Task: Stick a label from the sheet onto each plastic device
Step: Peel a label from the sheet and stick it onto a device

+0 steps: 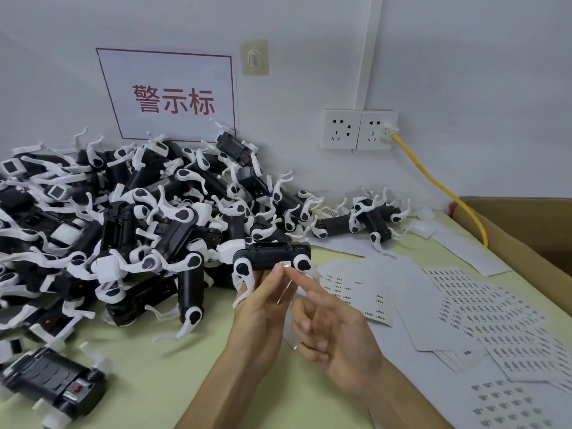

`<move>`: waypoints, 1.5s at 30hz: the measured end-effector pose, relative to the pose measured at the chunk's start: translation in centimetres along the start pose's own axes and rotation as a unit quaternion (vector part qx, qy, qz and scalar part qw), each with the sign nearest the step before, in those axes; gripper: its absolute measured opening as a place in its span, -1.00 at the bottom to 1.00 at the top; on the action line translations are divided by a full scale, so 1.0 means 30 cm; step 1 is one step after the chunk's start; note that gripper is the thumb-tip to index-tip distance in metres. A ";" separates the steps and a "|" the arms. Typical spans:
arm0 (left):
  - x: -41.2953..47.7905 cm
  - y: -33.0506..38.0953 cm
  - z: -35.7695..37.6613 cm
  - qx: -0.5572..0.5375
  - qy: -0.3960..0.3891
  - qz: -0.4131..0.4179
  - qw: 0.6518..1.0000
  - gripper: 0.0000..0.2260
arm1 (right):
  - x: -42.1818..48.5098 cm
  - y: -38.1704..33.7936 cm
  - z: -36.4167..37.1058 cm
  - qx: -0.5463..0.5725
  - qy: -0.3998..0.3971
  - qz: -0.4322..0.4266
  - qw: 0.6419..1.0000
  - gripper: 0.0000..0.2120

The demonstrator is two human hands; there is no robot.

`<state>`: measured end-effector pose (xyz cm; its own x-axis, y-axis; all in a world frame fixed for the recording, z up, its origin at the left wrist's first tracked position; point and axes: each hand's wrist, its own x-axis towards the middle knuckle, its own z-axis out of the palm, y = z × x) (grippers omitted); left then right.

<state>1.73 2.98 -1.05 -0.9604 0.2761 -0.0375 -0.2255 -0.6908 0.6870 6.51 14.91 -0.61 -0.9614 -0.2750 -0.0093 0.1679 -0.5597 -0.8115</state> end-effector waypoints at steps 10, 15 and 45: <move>0.002 -0.002 -0.002 0.007 0.006 -0.002 1.000 -0.79 | 0.004 0.002 -0.001 0.013 -0.003 0.001 1.000 -0.55; 0.001 -0.001 -0.001 0.010 0.018 0.001 1.000 -0.76 | 0.004 0.005 -0.001 0.012 -0.002 0.002 1.000 -0.55; 0.008 -0.035 0.000 0.102 0.185 0.139 0.968 -0.98 | 0.005 0.022 -0.001 0.058 -0.040 0.013 0.997 -0.47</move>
<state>1.72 3.77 -1.79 -0.9808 -0.1845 -0.0626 0.0498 -0.5482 0.8349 6.45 14.53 -1.16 -0.9366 -0.3498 0.0221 0.2204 -0.6367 -0.7390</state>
